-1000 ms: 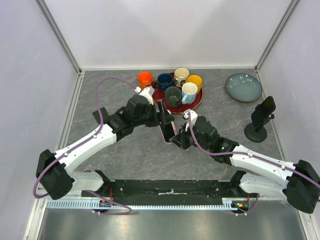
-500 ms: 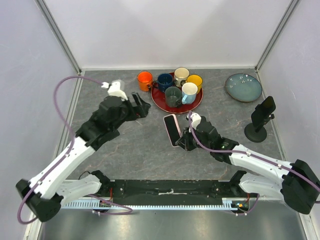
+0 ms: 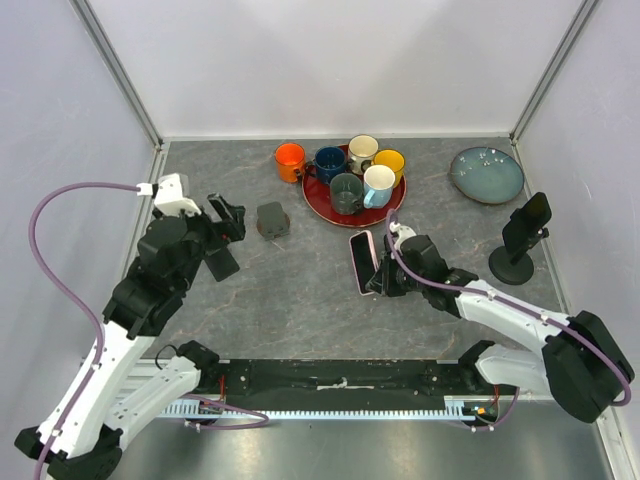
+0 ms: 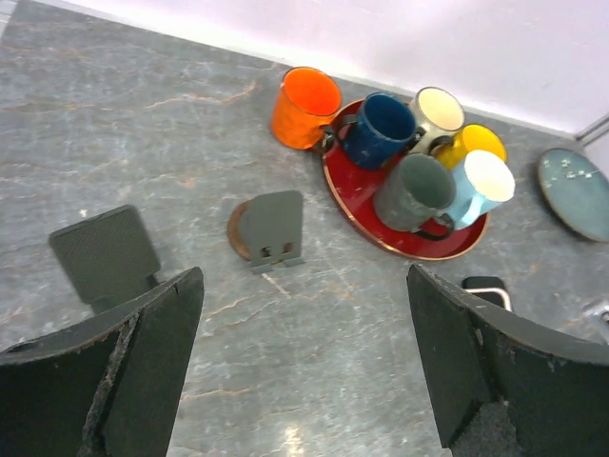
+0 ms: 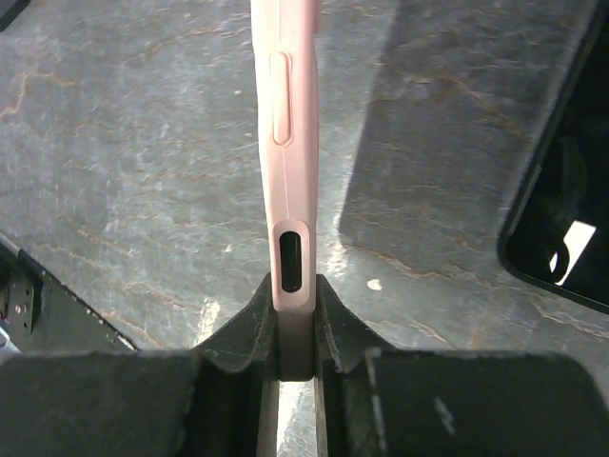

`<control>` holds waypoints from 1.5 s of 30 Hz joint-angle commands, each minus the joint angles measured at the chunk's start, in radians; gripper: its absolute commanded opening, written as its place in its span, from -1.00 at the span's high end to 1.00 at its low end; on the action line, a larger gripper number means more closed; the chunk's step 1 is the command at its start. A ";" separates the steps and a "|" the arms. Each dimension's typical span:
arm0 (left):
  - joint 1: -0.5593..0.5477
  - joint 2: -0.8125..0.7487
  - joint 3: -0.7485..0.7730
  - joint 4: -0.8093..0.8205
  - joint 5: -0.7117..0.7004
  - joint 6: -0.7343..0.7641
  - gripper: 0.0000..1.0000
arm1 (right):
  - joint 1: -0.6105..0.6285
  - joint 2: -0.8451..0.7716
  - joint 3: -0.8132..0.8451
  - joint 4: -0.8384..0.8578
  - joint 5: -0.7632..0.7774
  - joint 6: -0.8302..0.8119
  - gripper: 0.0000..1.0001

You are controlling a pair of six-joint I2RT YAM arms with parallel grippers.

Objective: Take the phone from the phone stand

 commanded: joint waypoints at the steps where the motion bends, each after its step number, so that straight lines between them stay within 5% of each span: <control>1: 0.013 -0.034 -0.080 -0.014 -0.065 0.093 -0.88 | -0.053 0.024 0.043 0.058 -0.062 0.044 1.00; 19: 0.105 -0.107 -0.193 0.052 -0.030 0.146 -0.86 | -0.107 0.239 0.049 0.204 -0.156 0.181 0.98; 28: 0.122 -0.117 -0.201 0.055 -0.004 0.139 -0.86 | -0.135 0.265 0.023 0.206 -0.113 0.190 0.42; 36: 0.142 -0.106 -0.201 0.058 0.028 0.132 -0.85 | -0.146 0.252 0.018 0.163 -0.060 0.156 0.25; 45: 0.160 -0.095 -0.201 0.058 0.058 0.126 -0.85 | -0.144 0.222 0.049 0.040 0.011 0.084 -0.16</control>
